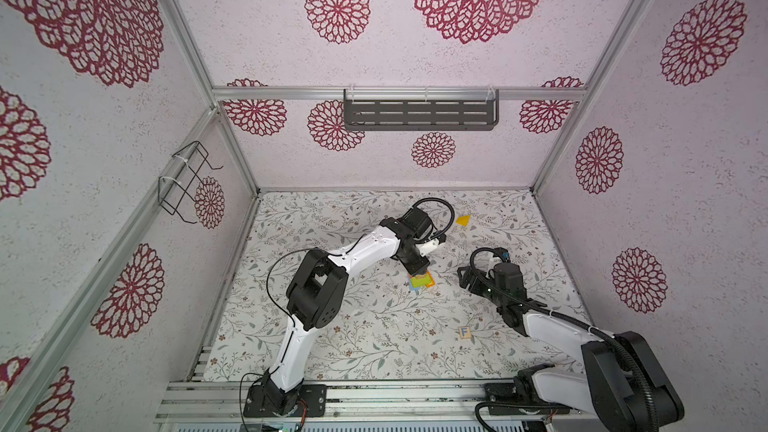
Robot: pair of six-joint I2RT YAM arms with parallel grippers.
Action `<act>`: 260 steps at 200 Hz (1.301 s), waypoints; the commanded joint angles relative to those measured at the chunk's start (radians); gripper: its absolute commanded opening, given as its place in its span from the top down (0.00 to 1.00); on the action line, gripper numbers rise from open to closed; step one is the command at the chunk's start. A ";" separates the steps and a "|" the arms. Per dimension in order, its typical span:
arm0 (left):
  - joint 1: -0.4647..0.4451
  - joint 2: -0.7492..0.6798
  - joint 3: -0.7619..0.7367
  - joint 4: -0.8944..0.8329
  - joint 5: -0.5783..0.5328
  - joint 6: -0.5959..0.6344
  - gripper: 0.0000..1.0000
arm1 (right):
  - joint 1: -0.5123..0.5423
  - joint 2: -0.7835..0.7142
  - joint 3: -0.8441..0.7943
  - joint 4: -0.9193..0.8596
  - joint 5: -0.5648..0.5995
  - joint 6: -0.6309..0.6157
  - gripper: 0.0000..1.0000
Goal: Build the wood block tower
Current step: 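Lift the R cube and carry it over the stack with the left gripper, then lower the R cube onto the stack beside the wooden cube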
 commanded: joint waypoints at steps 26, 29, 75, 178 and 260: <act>-0.015 0.019 -0.016 0.015 -0.001 0.040 0.68 | -0.004 -0.006 0.008 0.033 0.007 -0.022 0.10; -0.016 0.020 -0.016 0.015 -0.002 0.041 0.68 | -0.005 -0.005 0.008 0.034 0.007 -0.022 0.10; -0.017 0.022 -0.019 0.017 -0.003 0.049 0.68 | -0.005 -0.001 0.009 0.034 0.005 -0.021 0.09; -0.017 0.046 0.008 0.009 -0.016 0.065 0.70 | -0.005 -0.002 0.008 0.032 0.008 -0.024 0.10; -0.017 0.055 0.033 -0.006 -0.028 0.081 0.70 | -0.005 0.000 0.010 0.032 0.007 -0.023 0.09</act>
